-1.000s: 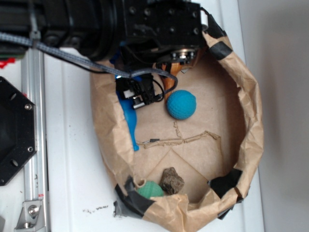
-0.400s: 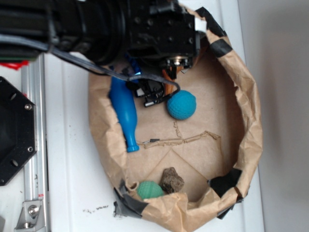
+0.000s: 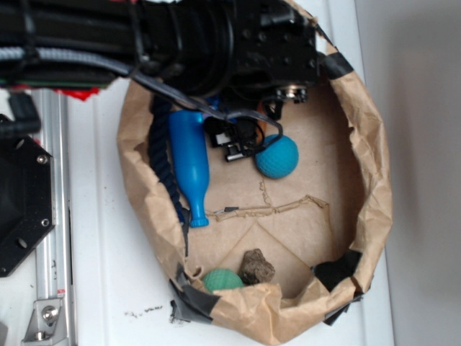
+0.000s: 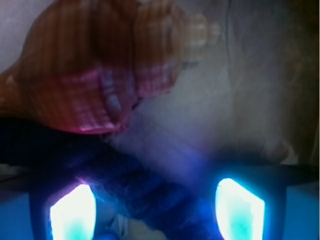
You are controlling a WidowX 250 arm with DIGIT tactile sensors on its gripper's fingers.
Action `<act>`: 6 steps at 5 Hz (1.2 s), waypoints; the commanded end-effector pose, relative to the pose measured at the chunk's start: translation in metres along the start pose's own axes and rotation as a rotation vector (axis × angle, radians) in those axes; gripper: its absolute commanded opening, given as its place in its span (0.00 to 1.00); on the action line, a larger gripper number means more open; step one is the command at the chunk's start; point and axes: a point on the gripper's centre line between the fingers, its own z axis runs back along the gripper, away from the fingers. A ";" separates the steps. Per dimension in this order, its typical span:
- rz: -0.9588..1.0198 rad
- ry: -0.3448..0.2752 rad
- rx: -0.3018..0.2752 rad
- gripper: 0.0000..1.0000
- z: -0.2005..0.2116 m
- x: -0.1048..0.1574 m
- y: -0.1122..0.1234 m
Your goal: Grab the blue rope.
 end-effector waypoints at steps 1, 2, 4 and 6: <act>-0.050 -0.019 -0.053 0.00 -0.006 -0.002 -0.008; -0.060 -0.031 -0.055 0.00 0.002 -0.002 -0.009; -0.021 -0.081 -0.093 0.00 0.030 0.005 -0.005; -0.029 -0.173 -0.200 0.00 0.071 0.004 -0.019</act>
